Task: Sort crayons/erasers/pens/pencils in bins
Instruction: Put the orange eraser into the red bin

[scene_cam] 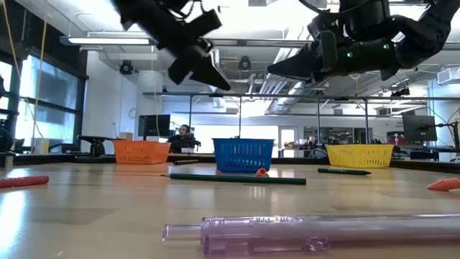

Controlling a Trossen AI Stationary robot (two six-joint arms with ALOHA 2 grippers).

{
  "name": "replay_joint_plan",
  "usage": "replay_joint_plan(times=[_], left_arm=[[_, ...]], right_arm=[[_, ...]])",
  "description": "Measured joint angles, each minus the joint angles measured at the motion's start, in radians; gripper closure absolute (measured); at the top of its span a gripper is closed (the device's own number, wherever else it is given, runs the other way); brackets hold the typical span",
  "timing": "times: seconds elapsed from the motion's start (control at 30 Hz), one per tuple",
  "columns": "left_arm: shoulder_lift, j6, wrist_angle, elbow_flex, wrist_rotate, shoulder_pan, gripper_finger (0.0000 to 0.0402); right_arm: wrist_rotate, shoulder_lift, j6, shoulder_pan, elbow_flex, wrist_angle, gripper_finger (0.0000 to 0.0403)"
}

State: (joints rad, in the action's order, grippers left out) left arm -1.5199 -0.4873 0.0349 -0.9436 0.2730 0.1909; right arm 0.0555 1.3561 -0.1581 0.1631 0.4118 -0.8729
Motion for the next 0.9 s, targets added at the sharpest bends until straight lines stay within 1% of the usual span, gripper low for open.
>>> replay_joint_plan(times=[0.07,0.13,0.3,0.5,0.53,0.6,0.67,0.7,0.83,0.9], left_arm=[[0.046,0.052,-0.054,0.072,-0.002,0.000,0.0401],[0.084,0.099,-0.135,0.147,-0.010,0.000,0.0401],[0.147,0.228,-0.381,0.348,-0.049,0.001,0.0401],[0.146,0.322,-0.726,0.541,-0.090,0.003,0.0401],[0.146,0.333,-0.781,0.567,-0.090,0.005,0.0401],[0.143,0.350,-0.885,0.619,-0.089,0.008,0.0401],[0.143,0.364,-1.000,0.669,-0.093,0.013,0.0401],[0.143,0.374,-1.052,0.691,-0.103,0.019,0.0401],[0.143,0.407,-1.177,0.761,-0.154,0.045,0.0401],[0.143,0.410,-1.226,0.785,-0.174,0.054,0.0401]], right_arm=[[-0.001,0.000,0.000,0.000,0.000,-0.001,0.0403],[-0.025,0.000,0.000,0.000,0.000,0.004,0.0403],[-0.082,0.001,0.000,0.000,0.000,0.030,0.0403],[-0.086,0.001,0.002,0.000,0.000,0.035,0.0403],[-0.094,0.001,0.010,0.000,0.000,0.037,0.0403],[-0.142,0.001,0.047,0.000,0.017,0.066,0.0403],[-0.187,0.000,0.080,0.000,0.068,0.146,0.0403],[-0.193,0.000,0.092,-0.001,0.098,0.217,0.0403],[-0.222,0.000,0.154,-0.042,0.229,0.583,0.0403],[-0.227,0.000,0.214,-0.073,0.289,0.756,0.0403]])
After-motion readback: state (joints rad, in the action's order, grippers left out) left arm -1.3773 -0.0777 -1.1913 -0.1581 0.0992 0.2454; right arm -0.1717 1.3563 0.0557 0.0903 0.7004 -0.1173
